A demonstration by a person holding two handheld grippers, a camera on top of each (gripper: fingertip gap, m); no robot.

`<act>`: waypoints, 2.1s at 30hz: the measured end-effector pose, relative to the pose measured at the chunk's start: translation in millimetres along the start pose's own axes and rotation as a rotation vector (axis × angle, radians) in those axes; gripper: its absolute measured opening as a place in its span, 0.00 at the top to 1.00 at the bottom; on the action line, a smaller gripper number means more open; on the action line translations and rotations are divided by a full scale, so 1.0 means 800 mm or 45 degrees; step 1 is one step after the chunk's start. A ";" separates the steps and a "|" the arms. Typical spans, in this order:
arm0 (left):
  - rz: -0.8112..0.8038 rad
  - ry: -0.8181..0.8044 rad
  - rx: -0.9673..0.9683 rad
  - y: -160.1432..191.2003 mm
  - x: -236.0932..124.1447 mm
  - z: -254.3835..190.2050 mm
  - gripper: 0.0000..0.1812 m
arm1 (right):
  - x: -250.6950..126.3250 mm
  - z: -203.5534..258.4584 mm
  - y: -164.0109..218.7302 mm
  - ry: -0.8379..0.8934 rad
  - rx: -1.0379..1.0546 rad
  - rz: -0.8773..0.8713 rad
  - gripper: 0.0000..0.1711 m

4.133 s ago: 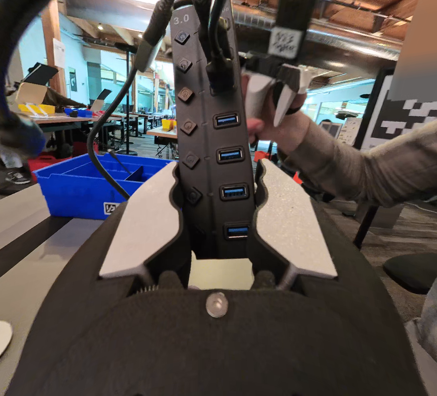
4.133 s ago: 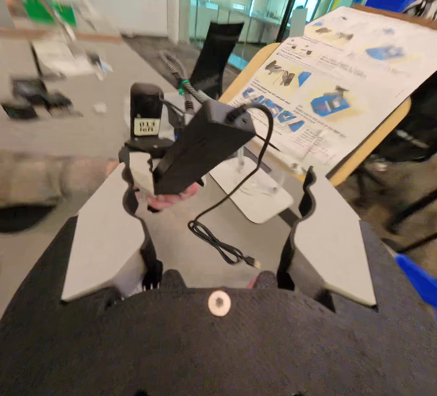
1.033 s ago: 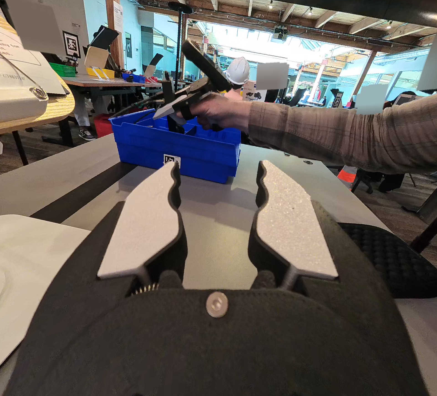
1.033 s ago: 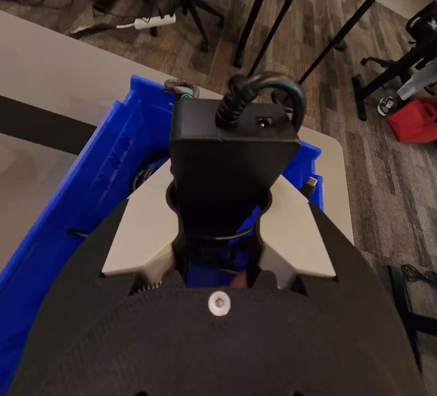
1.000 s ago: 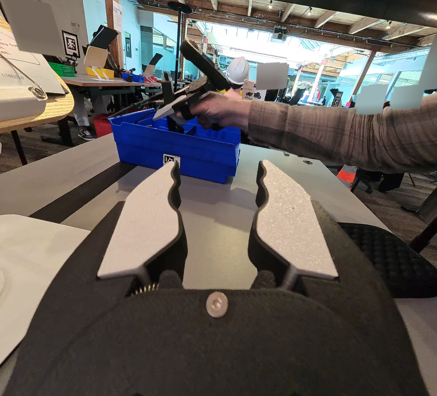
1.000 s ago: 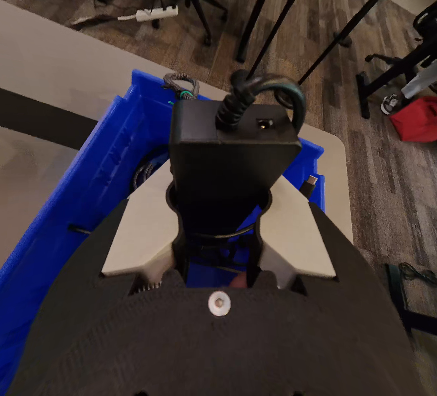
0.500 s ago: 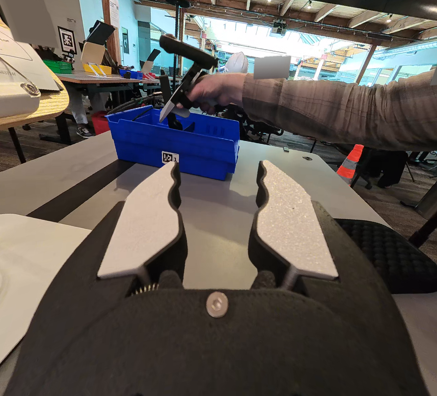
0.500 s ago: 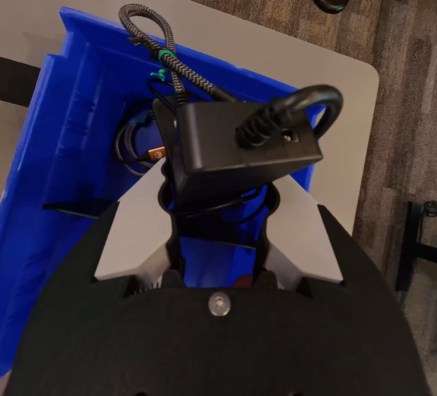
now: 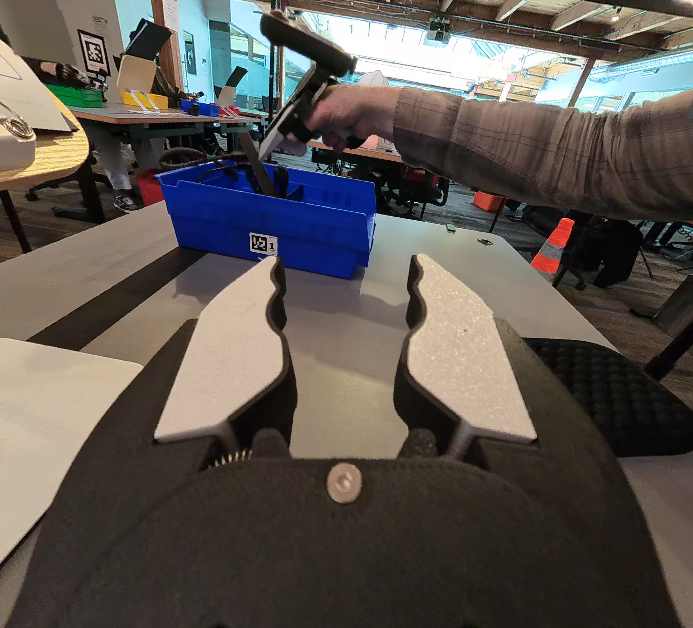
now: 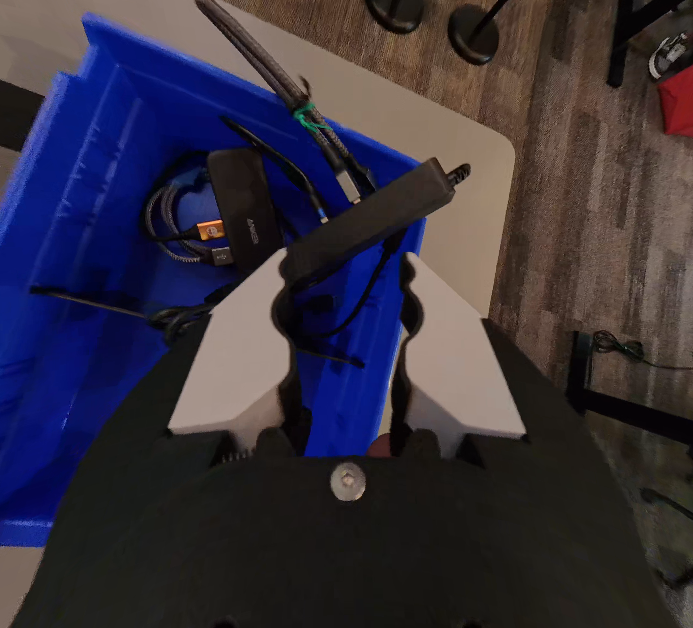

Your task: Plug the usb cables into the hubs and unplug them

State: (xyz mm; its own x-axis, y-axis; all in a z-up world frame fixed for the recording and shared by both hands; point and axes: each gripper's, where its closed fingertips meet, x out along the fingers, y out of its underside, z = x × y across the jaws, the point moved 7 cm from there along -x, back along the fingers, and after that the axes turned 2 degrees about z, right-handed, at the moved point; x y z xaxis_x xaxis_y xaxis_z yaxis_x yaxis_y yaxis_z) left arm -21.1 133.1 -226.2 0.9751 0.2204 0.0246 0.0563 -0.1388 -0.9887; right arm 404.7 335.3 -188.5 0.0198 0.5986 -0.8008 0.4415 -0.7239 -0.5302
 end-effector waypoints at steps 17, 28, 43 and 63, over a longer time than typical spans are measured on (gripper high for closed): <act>0.073 -0.193 0.238 -0.035 0.008 -0.015 0.67 | -0.172 0.099 0.026 0.280 -0.335 -0.444 0.58; 0.319 -0.481 0.591 -0.091 -0.067 -0.077 0.67 | -0.258 0.348 0.091 0.025 -0.664 -0.770 0.51; 0.273 -0.986 0.463 -0.010 -0.187 -0.065 0.70 | -0.167 0.471 0.054 0.208 -0.517 -1.095 0.47; 0.616 -1.322 0.692 0.076 -0.172 -0.051 0.67 | -0.091 0.478 0.120 0.200 -0.471 -0.894 0.37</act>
State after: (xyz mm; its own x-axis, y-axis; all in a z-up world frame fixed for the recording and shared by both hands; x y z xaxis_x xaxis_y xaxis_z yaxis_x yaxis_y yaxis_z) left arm -143.3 55.1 -283.9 0.2307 0.9434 -0.2384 -0.5928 -0.0581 -0.8032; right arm 102.7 91.4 -287.9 -0.2589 0.9324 -0.2523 0.6655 -0.0172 -0.7462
